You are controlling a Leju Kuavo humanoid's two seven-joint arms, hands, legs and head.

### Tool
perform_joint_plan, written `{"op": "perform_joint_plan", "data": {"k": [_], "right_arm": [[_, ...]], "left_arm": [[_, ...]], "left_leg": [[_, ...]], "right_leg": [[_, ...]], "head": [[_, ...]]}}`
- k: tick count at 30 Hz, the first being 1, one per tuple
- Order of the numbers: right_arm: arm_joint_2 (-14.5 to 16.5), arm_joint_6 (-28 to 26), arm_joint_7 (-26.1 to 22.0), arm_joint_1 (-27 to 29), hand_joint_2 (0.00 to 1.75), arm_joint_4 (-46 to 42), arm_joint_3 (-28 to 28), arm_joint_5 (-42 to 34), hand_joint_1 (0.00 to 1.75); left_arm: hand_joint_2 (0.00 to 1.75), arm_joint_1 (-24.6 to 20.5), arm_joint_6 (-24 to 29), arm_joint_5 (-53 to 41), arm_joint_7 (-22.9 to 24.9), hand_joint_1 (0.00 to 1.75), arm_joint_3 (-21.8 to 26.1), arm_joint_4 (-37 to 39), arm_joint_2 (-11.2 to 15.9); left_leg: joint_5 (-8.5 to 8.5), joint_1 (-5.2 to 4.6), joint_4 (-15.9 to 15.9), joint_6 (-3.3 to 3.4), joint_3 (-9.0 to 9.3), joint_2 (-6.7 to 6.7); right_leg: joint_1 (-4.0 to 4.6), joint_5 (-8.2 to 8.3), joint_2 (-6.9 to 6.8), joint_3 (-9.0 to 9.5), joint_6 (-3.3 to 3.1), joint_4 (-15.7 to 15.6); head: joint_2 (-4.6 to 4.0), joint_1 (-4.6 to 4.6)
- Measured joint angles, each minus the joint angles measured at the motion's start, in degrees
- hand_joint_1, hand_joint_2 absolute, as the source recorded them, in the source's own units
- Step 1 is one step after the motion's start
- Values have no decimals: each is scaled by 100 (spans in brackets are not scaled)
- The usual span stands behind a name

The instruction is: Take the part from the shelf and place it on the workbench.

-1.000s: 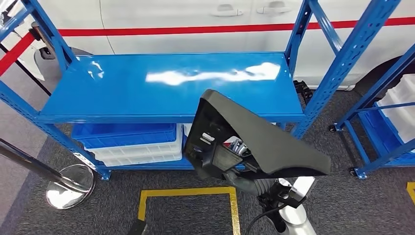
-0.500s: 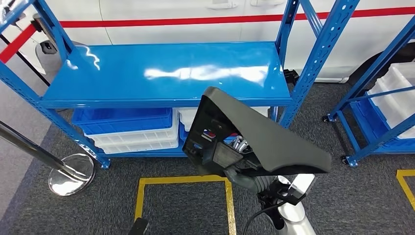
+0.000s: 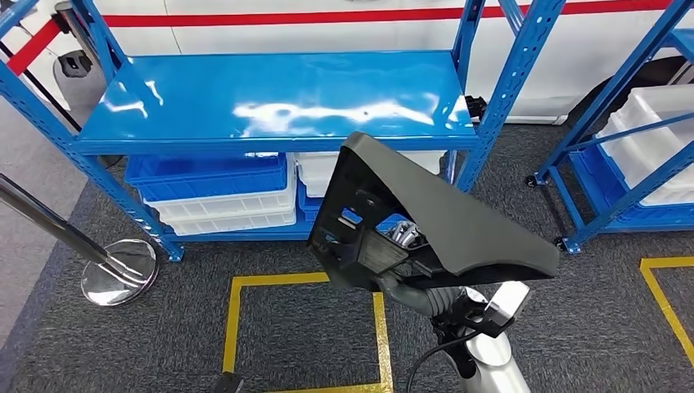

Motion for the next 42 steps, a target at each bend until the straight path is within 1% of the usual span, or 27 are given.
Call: {"op": "perform_joint_plan", "data": {"k": [2,3,5,7,8,9,10,12,14,16,18,19,20,22,23,24,25,27,29,31,33,34,36,38,39,40,42], "right_arm": [[6,-4,-20,36,175,-44,-48,20,175],[7,-12,-37,63,175,-65,-74,32,175],[9,-30,-84,146,175,-125,-129,50,175],[10,-46,-145,253,175,-206,-191,55,175],[10,-53,-172,312,175,-245,-224,56,175],[9,-60,-192,368,175,-279,-254,56,175],[9,-62,-202,418,175,-309,-280,56,175],[8,-65,-210,498,175,-375,-324,56,175],[8,-73,-228,544,175,-449,-360,57,175],[8,-84,-255,572,175,-502,-382,58,175],[6,-92,-274,609,175,-531,-402,58,175],[5,-95,-281,624,175,-541,-412,57,175],[4,-95,-288,635,175,-547,-422,57,175],[2,-97,-298,652,175,-550,-435,56,175],[2,-102,-301,663,175,-550,-441,55,175],[1,-109,-302,676,175,-550,-448,55,175],[1,-116,-304,686,175,-550,-454,54,175],[1,-124,-305,694,175,-559,-461,53,175],[1,-124,-308,691,175,-592,-467,50,175],[-1,-121,-316,689,175,-626,-477,41,175],[-3,-119,-331,695,175,-636,-487,30,175],[-4,-117,-339,699,175,-637,-490,27,175],[-6,-108,-366,708,175,-637,-492,19,175],[-6,-89,-389,717,175,-634,-496,10,175],[-7,-78,-396,722,175,-631,-498,9,175],[-7,-70,-398,728,175,-629,-498,8,175],[-8,-57,-401,737,175,-627,-501,7,175]], "left_arm": [[175,61,13,35,111,0,16,0,14],[175,96,15,43,170,0,24,1,25],[175,175,16,33,289,0,38,2,56],[175,239,11,2,373,0,42,2,76],[175,257,6,-15,400,0,42,2,85],[175,266,1,-29,417,0,42,2,94],[175,269,-4,-40,427,0,42,2,102],[175,262,-8,-52,431,0,42,2,116],[175,249,-11,-58,430,0,42,2,121],[175,243,-16,-68,430,0,42,2,123],[175,241,-19,-73,432,0,42,2,127],[175,237,-19,-73,433,0,42,2,128],[175,234,-19,-73,434,0,42,2,130],[175,229,-16,-74,436,0,42,2,132],[175,230,-13,-79,441,0,42,2,133],[175,231,-9,-83,447,0,42,2,134],[175,231,-5,-87,455,0,42,2,135],[175,229,-2,-91,465,0,42,2,137],[175,229,-1,-94,473,0,42,2,138],[175,231,4,-97,485,0,42,2,139],[175,242,13,-94,494,0,43,2,150],[175,249,17,-92,499,0,43,2,157],[175,259,26,-90,505,0,44,2,173],[175,259,37,-91,506,0,44,2,181],[175,257,42,-92,505,0,44,2,186],[175,255,45,-92,504,0,44,2,190],[175,248,49,-92,501,0,44,2,200]], "left_leg": [[64,3,-12,-56,-17,-11],[6,3,23,-91,-54,-23],[-413,24,400,-171,-190,-46],[-948,73,1147,-244,-361,-53],[-1068,98,1466,-273,-395,-53],[-1050,122,1607,-299,-341,-53],[-929,144,1533,-320,-185,-53],[-685,182,821,-348,377,-64],[-707,167,58,-315,878,-106],[-763,124,-188,-232,1013,-137],[-670,126,-209,-121,942,-116],[-606,127,-221,-55,888,-98],[-538,125,-231,2,818,-79],[-415,82,-205,74,652,-52],[-357,55,-187,88,559,-44],[-302,31,-163,96,464,-37],[-251,10,-132,99,367,-34],[-157,-16,-63,91,191,-35],[-69,-41,-8,60,66,-40],[45,-39,-14,9,18,-42],[117,-31,-47,-55,-15,-52],[15,-24,4,-94,-54,-60],[-541,20,435,-180,-174,-74],[-1071,69,1178,-254,-287,-73],[-1119,89,1474,-281,-287,-73],[-1014,105,1616,-301,-214,-73],[-660,128,1299,-317,230,-74]], "right_leg": [[-6,78,-6,-33,-64,-70],[-23,127,-14,-62,-99,-105],[-60,255,-30,-161,-169,-152],[-66,363,-33,-296,-181,-148],[-70,411,-36,-363,-171,-141],[-79,456,-39,-429,-154,-131],[-92,496,-40,-489,-133,-119],[-125,569,-32,-585,-72,-96],[-134,641,-23,-636,9,-85],[-132,734,-20,-649,97,-111],[-140,733,-14,-683,173,-109],[-144,591,-11,-734,192,-7],[-147,345,-9,-817,197,215],[-140,-240,-9,-1027,191,971],[-131,-402,-9,-1099,189,1352],[-120,-419,-8,-1101,180,1595],[-108,-311,-9,-1006,161,1638],[-71,-1,-9,-530,87,1134],[-24,-21,-12,37,11,321],[16,-123,-11,256,-29,-106],[1,-1,-22,180,-77,-174],[-17,75,-33,119,-115,-192],[-44,240,-58,-48,-170,-209],[-47,405,-63,-256,-177,-203],[-48,489,-66,-367,-167,-197],[-51,572,-70,-480,-152,-189],[-59,731,-74,-691,-114,-166]], "head": [[0,1],[0,0],[0,0],[0,-1],[0,-1],[0,-2],[0,-2],[0,-2],[0,-1],[0,0],[0,0],[0,1],[0,1],[0,1],[0,1],[0,1],[0,1],[0,1],[0,0],[0,-1],[0,-1],[0,-1],[0,-2],[0,-2],[0,-2],[0,-2],[0,-3]]}}
